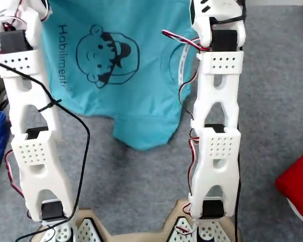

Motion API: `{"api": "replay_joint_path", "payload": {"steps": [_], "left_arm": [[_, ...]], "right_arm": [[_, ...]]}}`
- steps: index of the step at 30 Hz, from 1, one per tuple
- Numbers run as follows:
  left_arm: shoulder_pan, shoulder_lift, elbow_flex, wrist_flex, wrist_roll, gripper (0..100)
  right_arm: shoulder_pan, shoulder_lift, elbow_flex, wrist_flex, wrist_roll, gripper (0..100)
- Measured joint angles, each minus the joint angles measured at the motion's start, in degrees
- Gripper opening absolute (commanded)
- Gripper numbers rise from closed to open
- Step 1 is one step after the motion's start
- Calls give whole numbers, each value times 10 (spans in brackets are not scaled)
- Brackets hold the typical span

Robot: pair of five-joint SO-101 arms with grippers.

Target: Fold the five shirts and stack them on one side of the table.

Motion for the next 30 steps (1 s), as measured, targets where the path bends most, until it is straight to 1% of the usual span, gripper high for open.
{"api": "replay_joint_path", "payload": {"steps": [6,15,18,27,30], "left_arm": [[0,0,-53,0,0,20],[0,0,-47,12,0,20],[-1,0,-15,26,0,20],[-18,0,122,30,0,20],[-18,0,175,4,-11,20]], "right_arm": [[-24,0,0,-43,65,5],[-31,1,11,-47,75,5],[-31,7,18,-44,75,5],[-26,6,21,61,75,5],[-11,6,23,93,58,5]]}}
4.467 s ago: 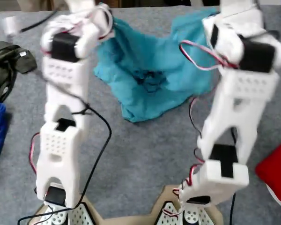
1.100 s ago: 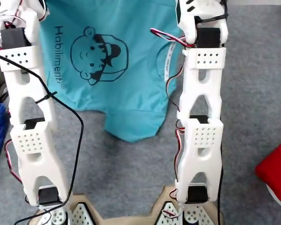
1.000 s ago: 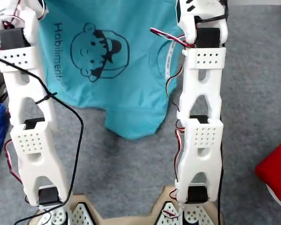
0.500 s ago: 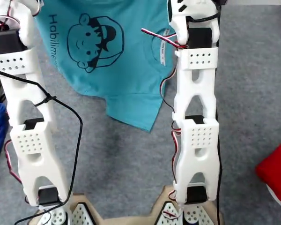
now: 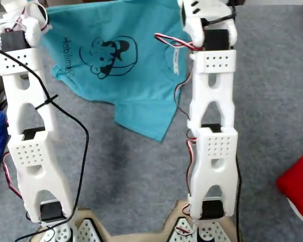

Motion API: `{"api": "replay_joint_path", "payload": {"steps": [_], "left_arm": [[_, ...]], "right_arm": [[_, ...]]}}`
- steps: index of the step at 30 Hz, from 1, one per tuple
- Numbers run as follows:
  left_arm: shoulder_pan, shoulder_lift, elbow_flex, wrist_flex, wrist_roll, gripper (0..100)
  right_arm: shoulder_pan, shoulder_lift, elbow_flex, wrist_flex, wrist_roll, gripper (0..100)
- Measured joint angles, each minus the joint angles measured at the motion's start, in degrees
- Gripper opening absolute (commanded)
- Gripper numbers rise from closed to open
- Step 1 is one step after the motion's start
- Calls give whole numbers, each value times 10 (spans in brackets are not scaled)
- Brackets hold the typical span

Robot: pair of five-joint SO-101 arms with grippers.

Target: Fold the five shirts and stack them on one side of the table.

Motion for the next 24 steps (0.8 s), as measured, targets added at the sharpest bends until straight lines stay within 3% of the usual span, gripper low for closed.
{"api": "replay_joint_path", "payload": {"steps": [4,10,19,24], "left_arm": [[0,0,91,-62,-18,20],[0,0,171,-77,-40,20],[0,1,238,-75,-77,20],[0,1,238,-14,-95,20]], "right_arm": [[11,0,0,71,-21,5],[11,0,-5,242,6,5],[8,0,-51,470,68,5],[-9,-1,-58,570,85,5]]}}
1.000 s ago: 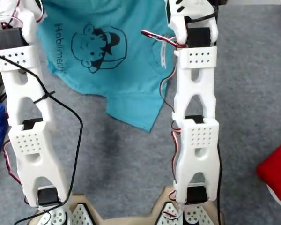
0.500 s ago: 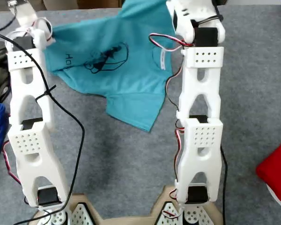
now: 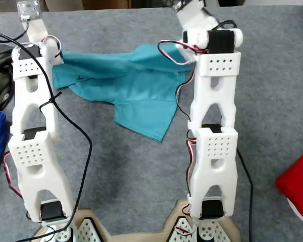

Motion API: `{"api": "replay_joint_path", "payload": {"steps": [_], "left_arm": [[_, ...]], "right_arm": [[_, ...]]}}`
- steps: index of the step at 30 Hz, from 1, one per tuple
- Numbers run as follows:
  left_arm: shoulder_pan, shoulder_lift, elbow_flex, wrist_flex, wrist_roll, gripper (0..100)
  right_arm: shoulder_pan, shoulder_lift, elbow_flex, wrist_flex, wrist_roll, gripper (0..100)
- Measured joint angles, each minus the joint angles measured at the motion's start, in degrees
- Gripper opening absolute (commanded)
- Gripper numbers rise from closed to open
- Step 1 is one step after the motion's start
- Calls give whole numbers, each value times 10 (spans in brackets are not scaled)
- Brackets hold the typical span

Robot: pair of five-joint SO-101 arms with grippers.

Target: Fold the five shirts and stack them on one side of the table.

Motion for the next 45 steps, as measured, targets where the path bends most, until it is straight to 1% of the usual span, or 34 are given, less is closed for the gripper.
{"api": "replay_joint_path", "payload": {"steps": [4,8,11,14,17,20,25,31,38,45], "left_arm": [[-5,0,0,32,-4,20],[-15,0,0,55,-5,20],[-16,0,0,83,-5,19],[-16,0,-2,134,-5,19],[-16,0,-29,195,-5,19],[-18,-1,-55,224,-5,19],[-18,-1,-62,232,-5,19],[-26,-1,-62,232,-5,19],[-27,-1,-62,232,-5,19],[-27,-1,-62,232,-5,19]], "right_arm": [[-1,0,21,6,0,5],[-6,-5,91,6,0,5],[-16,-50,183,6,0,5],[-33,-120,296,6,-1,5],[-55,-185,404,6,-1,5],[-74,-237,491,6,-1,5],[-81,-293,582,6,-1,5],[-80,-318,667,5,-1,5],[-90,-360,770,-37,-1,5],[-106,-406,894,-101,-1,5]]}}
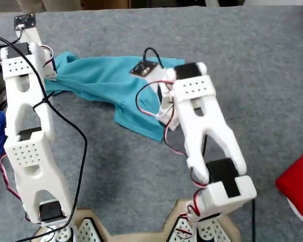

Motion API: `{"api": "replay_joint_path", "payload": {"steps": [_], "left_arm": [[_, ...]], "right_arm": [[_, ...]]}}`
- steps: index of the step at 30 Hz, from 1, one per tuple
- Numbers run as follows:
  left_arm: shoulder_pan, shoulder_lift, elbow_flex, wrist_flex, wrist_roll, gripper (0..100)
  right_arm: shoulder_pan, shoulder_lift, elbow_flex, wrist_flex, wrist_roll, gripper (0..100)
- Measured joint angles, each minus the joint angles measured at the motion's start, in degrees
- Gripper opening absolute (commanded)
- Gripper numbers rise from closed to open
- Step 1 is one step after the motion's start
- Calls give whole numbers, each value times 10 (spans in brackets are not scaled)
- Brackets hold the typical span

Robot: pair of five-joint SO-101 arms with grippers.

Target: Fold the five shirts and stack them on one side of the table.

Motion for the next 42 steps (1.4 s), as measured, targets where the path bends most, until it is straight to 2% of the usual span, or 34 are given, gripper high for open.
{"api": "replay_joint_path", "payload": {"steps": [6,12,16,18,26,32,37,42], "left_arm": [[0,0,0,-4,-4,19],[0,21,-1,-5,-4,23],[-4,25,-1,-5,-4,142],[-5,25,-1,-5,-4,202],[-18,25,-28,-2,-4,213],[-23,25,-101,46,-2,213],[-31,25,-152,34,69,213],[-31,51,-155,-62,168,212]], "right_arm": [[-11,-36,96,-61,0,5],[-11,-42,131,-99,0,34],[-11,-42,131,-104,0,175],[-10,-52,132,-103,0,209],[-9,-106,132,-96,33,204],[-41,-107,133,-175,33,161],[-45,-80,97,-237,-20,142],[-9,19,-47,-248,-86,140]]}}
